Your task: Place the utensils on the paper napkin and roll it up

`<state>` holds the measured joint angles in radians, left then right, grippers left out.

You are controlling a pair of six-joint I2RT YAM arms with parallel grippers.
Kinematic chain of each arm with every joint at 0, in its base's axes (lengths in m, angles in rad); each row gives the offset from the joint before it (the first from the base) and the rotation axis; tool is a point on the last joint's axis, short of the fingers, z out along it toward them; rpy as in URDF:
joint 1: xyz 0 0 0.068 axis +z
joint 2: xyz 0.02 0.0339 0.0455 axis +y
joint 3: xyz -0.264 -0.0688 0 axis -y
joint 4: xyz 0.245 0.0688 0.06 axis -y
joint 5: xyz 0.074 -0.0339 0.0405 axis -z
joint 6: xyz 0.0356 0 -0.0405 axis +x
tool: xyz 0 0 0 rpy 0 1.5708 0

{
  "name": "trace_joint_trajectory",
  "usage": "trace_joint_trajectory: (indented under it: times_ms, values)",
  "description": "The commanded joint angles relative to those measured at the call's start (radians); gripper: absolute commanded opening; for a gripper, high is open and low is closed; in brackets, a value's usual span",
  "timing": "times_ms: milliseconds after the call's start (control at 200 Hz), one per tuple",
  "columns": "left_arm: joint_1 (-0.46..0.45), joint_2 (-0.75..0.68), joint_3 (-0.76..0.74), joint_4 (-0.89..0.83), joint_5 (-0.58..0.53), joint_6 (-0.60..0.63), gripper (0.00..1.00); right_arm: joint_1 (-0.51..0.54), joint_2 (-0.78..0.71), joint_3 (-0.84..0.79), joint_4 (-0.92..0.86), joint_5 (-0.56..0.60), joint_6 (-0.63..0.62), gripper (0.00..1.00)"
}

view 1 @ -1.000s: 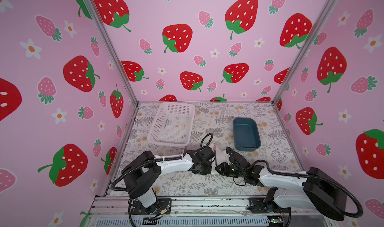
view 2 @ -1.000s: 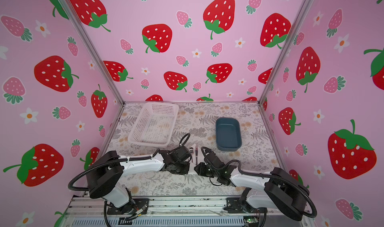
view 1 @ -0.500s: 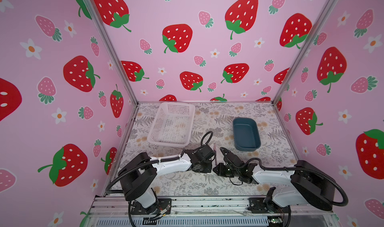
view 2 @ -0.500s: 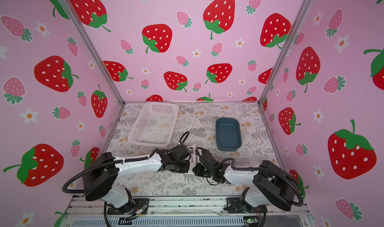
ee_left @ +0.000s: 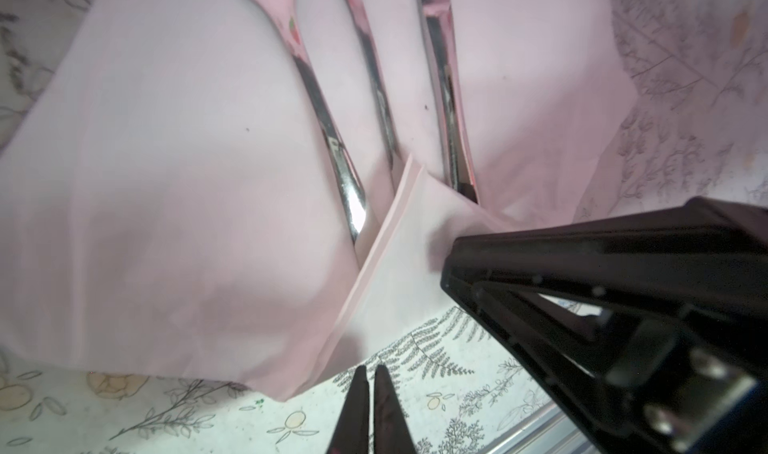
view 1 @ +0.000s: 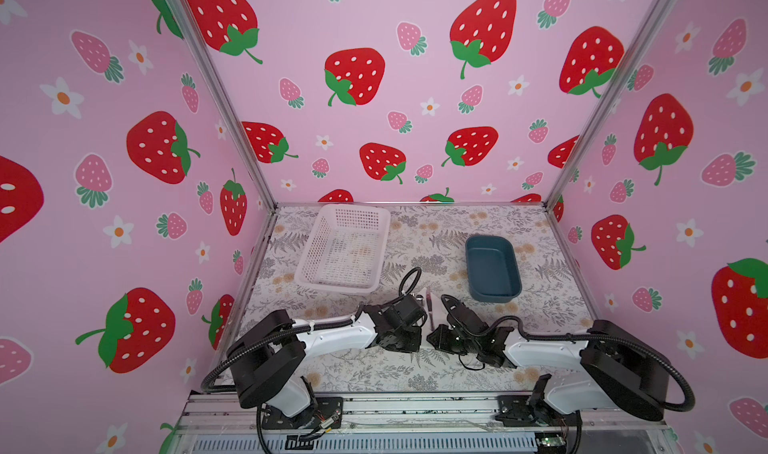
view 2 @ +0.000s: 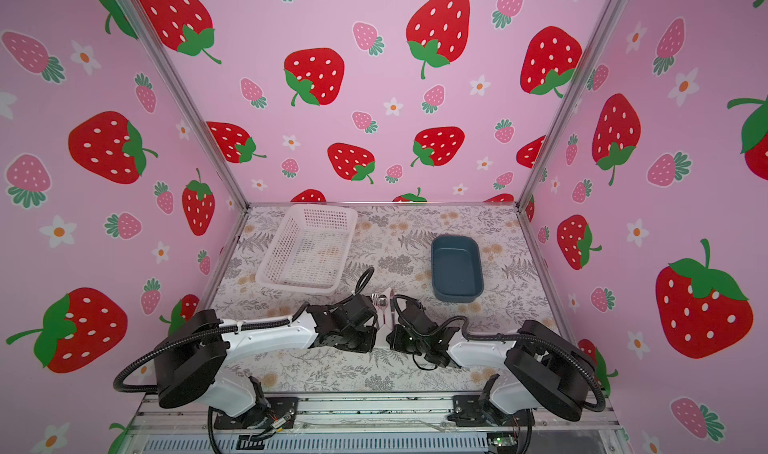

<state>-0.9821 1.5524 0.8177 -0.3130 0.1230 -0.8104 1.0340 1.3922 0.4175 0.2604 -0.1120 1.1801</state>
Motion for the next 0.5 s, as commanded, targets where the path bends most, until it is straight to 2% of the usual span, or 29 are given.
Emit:
trace_joint_trajectory:
  times_ms: [0,315,495]
  values:
    - [-0.004,0.031,0.031,-0.023,-0.029,-0.009,0.07,0.003,0.011,-0.014,-0.021,0.026,0.018,0.17]
    - [-0.005,0.069,0.009,-0.036,-0.068,-0.033,0.07,0.003,0.015,-0.021,-0.022,0.029,0.018,0.17]
    - [-0.006,0.017,0.005,-0.048,-0.06,-0.032,0.09,0.003,0.008,-0.029,-0.023,0.034,0.026,0.17]
